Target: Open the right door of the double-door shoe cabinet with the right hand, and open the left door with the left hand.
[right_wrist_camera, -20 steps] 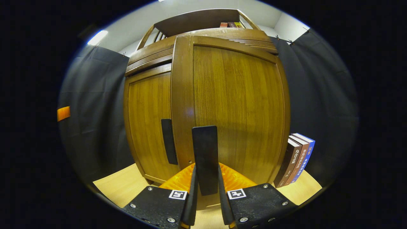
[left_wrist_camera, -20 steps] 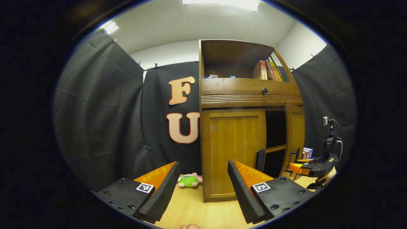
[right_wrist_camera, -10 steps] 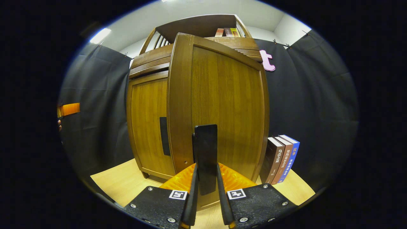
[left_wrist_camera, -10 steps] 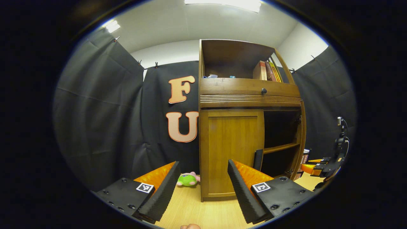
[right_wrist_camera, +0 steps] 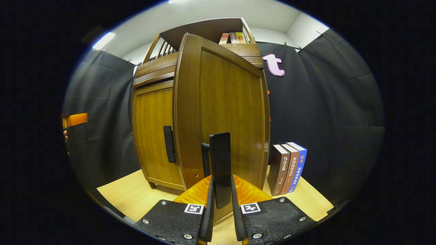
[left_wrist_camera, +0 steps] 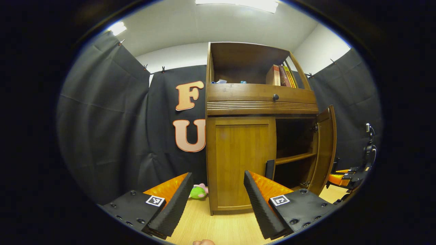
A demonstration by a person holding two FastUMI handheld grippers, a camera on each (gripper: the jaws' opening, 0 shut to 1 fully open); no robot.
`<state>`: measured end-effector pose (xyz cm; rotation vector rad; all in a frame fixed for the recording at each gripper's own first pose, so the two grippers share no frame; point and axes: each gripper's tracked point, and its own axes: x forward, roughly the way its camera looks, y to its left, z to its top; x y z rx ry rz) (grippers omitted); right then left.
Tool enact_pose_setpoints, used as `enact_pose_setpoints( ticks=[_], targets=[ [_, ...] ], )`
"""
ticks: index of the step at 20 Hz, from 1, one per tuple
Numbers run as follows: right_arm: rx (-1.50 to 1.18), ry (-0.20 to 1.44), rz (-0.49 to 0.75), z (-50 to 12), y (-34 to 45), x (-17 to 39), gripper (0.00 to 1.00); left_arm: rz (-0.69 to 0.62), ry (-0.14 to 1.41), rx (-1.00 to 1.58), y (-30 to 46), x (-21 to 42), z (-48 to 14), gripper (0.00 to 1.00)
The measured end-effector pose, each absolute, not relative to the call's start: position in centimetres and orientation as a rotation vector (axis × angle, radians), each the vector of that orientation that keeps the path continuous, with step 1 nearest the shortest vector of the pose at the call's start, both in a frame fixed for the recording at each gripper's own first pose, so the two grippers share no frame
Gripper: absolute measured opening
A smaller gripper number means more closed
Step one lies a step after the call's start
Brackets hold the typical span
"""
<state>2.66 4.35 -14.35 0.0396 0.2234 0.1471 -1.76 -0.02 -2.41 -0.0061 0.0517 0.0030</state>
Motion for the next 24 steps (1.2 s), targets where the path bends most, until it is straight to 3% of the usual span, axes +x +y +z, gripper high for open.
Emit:
enact_pose_setpoints(
  ticks=[1,3,4,10,11,12,24],
  targets=[
    [0.041,0.224,0.140,-14.3,4.0,2.4,0.24,0.000,0.050,-0.007,-0.2,-1.8,-2.3,0.95],
    [0.041,0.226,0.128,-14.4,3.0,2.0,0.32,-0.008,0.048,-0.009,-0.8,-1.8,-2.2,0.95],
    [0.043,0.226,0.117,-14.3,2.4,1.8,0.21,-0.013,0.049,-0.010,-1.1,-1.8,-2.2,0.95],
    [0.032,0.229,0.059,-14.3,-1.0,0.8,0.13,-0.031,0.058,-0.015,-2.3,-1.7,-2.4,0.95],
    [0.035,0.229,0.054,-14.2,-1.5,0.8,0.02,-0.033,0.058,-0.017,-2.4,-1.9,-2.3,0.95],
    [0.038,0.229,0.051,-14.3,-1.9,0.8,0.12,-0.035,0.057,-0.017,-2.6,-1.9,-2.3,0.95],
    [0.064,0.226,0.073,-14.3,-6.5,0.5,0.09,-0.061,0.076,-0.019,-5.7,-0.7,-3.0,0.95]
  ],
)
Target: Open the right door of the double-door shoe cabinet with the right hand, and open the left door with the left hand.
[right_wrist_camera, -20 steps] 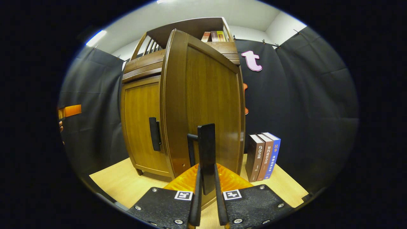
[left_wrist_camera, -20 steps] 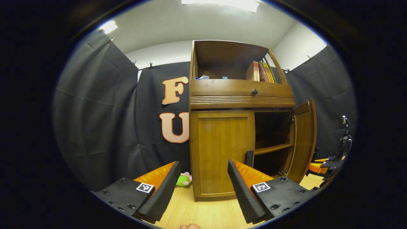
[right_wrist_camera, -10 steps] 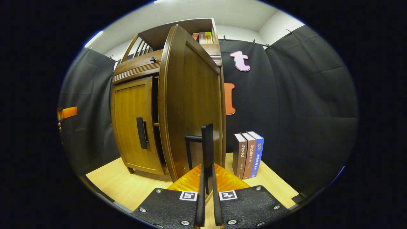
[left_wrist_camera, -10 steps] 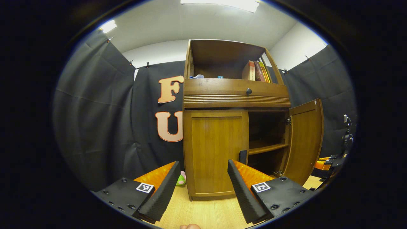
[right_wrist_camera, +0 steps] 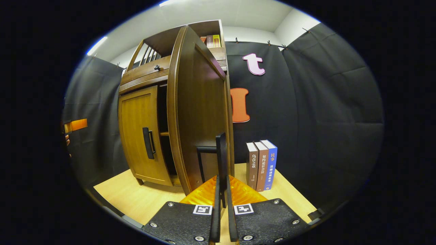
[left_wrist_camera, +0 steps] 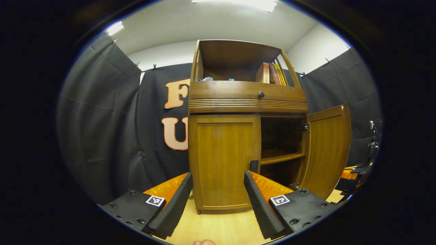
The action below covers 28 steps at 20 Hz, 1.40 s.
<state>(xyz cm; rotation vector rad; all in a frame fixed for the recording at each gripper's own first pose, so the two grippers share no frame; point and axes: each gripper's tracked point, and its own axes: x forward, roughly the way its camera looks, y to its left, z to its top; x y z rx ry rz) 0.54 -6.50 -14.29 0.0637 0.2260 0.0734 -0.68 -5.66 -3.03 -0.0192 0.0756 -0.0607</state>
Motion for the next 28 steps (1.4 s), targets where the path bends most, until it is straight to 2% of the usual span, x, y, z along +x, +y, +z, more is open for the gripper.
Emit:
enact_pose_setpoints(
  ticks=[7,8,10,11,12,13,19,20,23,24,28],
  targets=[
    [0.076,0.214,0.028,-14.4,-10.6,0.8,0.10,-0.097,0.095,-0.025,-8.6,1.1,-4.4,0.95],
    [0.078,0.214,0.027,-14.4,-11.1,0.9,0.21,-0.103,0.098,-0.029,-9.2,1.6,-4.6,0.95],
    [0.081,0.210,0.027,-14.5,-12.0,0.8,0.22,-0.117,0.104,-0.042,-10.2,2.7,-5.2,0.95],
    [0.080,0.207,0.028,-14.4,-12.3,0.8,0.05,-0.122,0.106,-0.050,-10.7,3.3,-5.5,0.95],
    [0.082,0.204,0.029,-14.4,-12.6,0.7,0.22,-0.128,0.107,-0.055,-11.2,4.0,-5.9,0.96],
    [0.076,0.203,0.024,-14.5,-13.1,0.5,0.06,-0.135,0.111,-0.057,-11.7,4.6,-6.4,0.96],
    [0.092,0.188,0.013,-14.4,-14.8,-0.4,0.06,-0.150,0.139,-0.068,-14.9,10.0,-9.6,0.96],
    [0.089,0.185,0.008,-14.4,-15.1,-0.5,0.23,-0.147,0.138,-0.068,-15.3,11.0,-10.0,0.96],
    [0.103,0.182,-0.010,-14.4,-15.9,-0.8,0.23,-0.150,0.151,-0.075,-16.7,14.0,-11.7,0.95],
    [0.109,0.182,-0.017,-14.5,-16.3,-0.9,0.23,-0.157,0.160,-0.082,-17.0,14.8,-12.5,0.98],
    [0.108,0.178,-0.050,-14.4,-17.7,-1.0,0.23,-0.167,0.202,-0.081,-17.9,17.5,-15.6,0.95]
  ],
)
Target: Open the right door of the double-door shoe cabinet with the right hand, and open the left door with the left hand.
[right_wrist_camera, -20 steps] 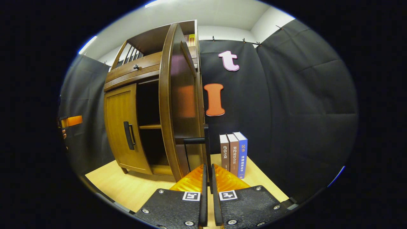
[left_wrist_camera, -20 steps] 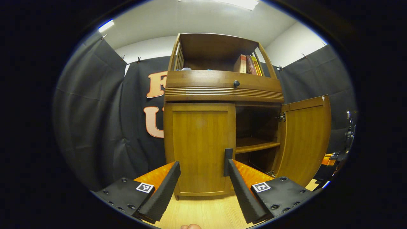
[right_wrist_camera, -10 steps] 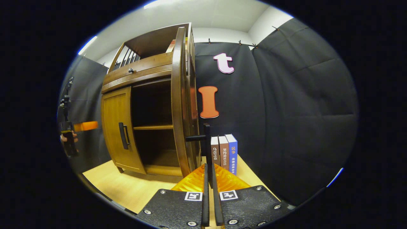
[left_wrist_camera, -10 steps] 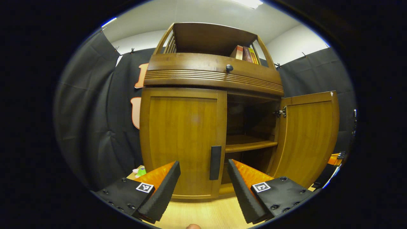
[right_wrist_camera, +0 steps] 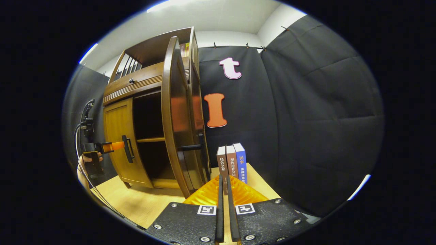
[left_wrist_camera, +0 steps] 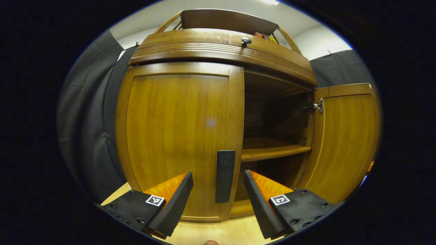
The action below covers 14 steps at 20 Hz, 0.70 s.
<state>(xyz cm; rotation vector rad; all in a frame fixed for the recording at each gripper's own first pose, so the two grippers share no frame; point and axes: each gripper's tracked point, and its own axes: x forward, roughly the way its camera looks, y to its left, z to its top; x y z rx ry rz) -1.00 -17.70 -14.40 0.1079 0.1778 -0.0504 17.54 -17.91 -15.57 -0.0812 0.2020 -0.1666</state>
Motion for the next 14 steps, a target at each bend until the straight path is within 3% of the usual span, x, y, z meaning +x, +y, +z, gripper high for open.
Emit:
enact_pose_setpoints(
  ticks=[1,2,3,4,5,10,11,12,13,14],
  targets=[
    [0.110,0.174,-0.057,-14.3,-18.0,-1.0,0.23,-0.166,0.210,-0.080,-18.1,18.2,-16.1,0.95],
    [0.113,0.173,-0.064,-14.3,-18.1,-1.1,0.06,-0.172,0.210,-0.082,-18.6,19.0,-16.5,0.96],
    [0.118,0.173,-0.070,-14.4,-18.4,-1.1,0.06,-0.173,0.209,-0.082,-18.7,19.6,-16.8,0.96],
    [0.121,0.175,-0.068,-14.5,-18.5,-1.1,0.23,-0.169,0.213,-0.077,-18.8,20.1,-17.2,0.96],
    [0.119,0.176,-0.072,-14.5,-18.7,-1.1,0.09,-0.167,0.216,-0.070,-19.0,20.4,-17.4,0.96],
    [0.093,0.162,-0.099,-14.3,-19.2,-0.9,0.20,-0.167,0.232,-0.024,-19.4,21.8,-18.7,0.90],
    [0.093,0.159,-0.106,-14.2,-19.3,-0.9,0.21,-0.168,0.233,-0.028,-19.5,22.0,-18.7,0.84],
    [0.090,0.153,-0.112,-14.0,-19.3,-1.0,0.16,-0.179,0.233,-0.039,-19.8,21.9,-18.9,0.79],
    [0.084,0.148,-0.121,-13.8,-19.5,-1.0,0.40,-0.175,0.230,-0.040,-19.7,22.0,-18.9,0.78],
    [0.080,0.142,-0.132,-13.6,-19.7,-0.9,0.33,-0.176,0.227,-0.039,-19.7,22.0,-18.9,0.71]
  ],
)
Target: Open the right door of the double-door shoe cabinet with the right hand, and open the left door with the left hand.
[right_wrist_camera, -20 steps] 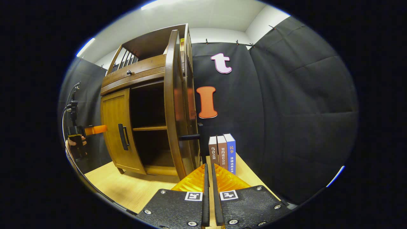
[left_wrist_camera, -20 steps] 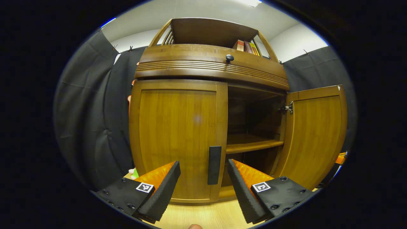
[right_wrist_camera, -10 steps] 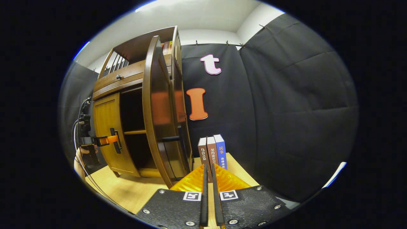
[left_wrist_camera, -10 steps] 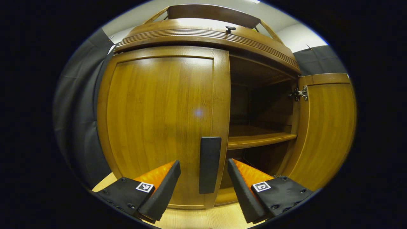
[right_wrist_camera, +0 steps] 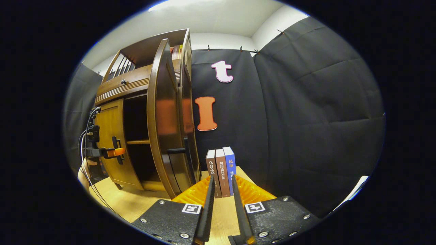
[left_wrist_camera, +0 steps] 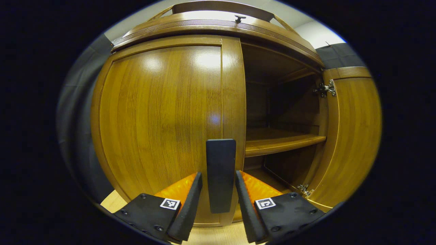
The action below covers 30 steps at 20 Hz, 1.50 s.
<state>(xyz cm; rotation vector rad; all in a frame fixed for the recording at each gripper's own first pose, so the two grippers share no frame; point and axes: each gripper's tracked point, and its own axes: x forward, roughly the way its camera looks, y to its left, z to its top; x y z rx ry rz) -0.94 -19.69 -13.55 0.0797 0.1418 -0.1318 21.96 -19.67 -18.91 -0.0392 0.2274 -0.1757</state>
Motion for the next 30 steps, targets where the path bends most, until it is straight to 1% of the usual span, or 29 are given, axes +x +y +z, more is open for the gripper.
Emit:
enact_pose_setpoints(
  ticks=[1,2,3,4,5,6,7,11,12,18,22,23,24,25,27,28,30],
  targets=[
    [0.075,0.137,-0.144,-13.4,-19.8,-1.1,0.47,-0.184,0.225,-0.043,-19.9,21.9,-18.9,0.63],
    [0.071,0.132,-0.155,-13.2,-20.0,-1.1,0.36,-0.193,0.224,-0.046,-20.1,21.8,-18.9,0.56],
    [0.068,0.126,-0.164,-12.8,-20.1,-1.2,0.51,-0.194,0.221,-0.042,-20.0,21.7,-18.9,0.49],
    [0.066,0.119,-0.172,-12.6,-20.2,-1.3,0.68,-0.197,0.219,-0.033,-20.1,21.7,-18.9,0.42],
    [0.063,0.113,-0.181,-12.2,-20.3,-1.5,0.61,-0.200,0.216,-0.023,-20.1,21.6,-19.0,0.42],
    [0.059,0.106,-0.189,-11.9,-20.4,-1.7,0.66,-0.203,0.217,-0.022,-20.0,21.6,-18.9,0.41],
    [0.056,0.099,-0.196,-11.6,-20.4,-1.8,0.79,-0.207,0.214,-0.029,-20.1,21.4,-18.9,0.40],
    [0.035,0.088,-0.204,-10.6,-19.8,-2.4,0.79,-0.201,0.252,-0.047,-19.7,20.4,-19.1,0.34],
    [0.028,0.089,-0.204,-10.3,-19.5,-2.6,0.69,-0.201,0.260,-0.038,-19.7,20.0,-19.0,0.34],
    [0.020,0.076,-0.193,-8.7,-17.2,-3.6,0.70,-0.242,0.275,-0.063,-19.5,17.3,-18.3,0.34],
    [0.012,0.069,-0.183,-7.8,-15.4,-4.0,0.70,-0.270,0.269,-0.067,-18.4,14.5,-18.0,0.34],
    [0.012,0.070,-0.174,-7.6,-14.9,-4.1,0.81,-0.276,0.269,-0.068,-18.2,13.9,-17.8,0.34],
    [0.014,0.070,-0.165,-7.5,-14.2,-4.1,0.81,-0.283,0.265,-0.070,-17.8,13.3,-17.6,0.34],
    [0.016,0.072,-0.154,-7.4,-13.5,-4.2,0.70,-0.288,0.265,-0.070,-17.5,12.7,-17.5,0.34],
    [0.024,0.074,-0.134,-7.5,-12.4,-4.2,0.70,-0.299,0.264,-0.069,-16.7,11.5,-17.4,0.34],
    [0.032,0.078,-0.121,-7.6,-11.8,-4.2,0.81,-0.304,0.266,-0.066,-16.5,10.9,-17.0,0.34],
    [0.050,0.088,-0.103,-7.8,-10.6,-4.1,0.70,-0.307,0.274,-0.063,-15.7,10.0,-17.1,0.34]
  ],
)
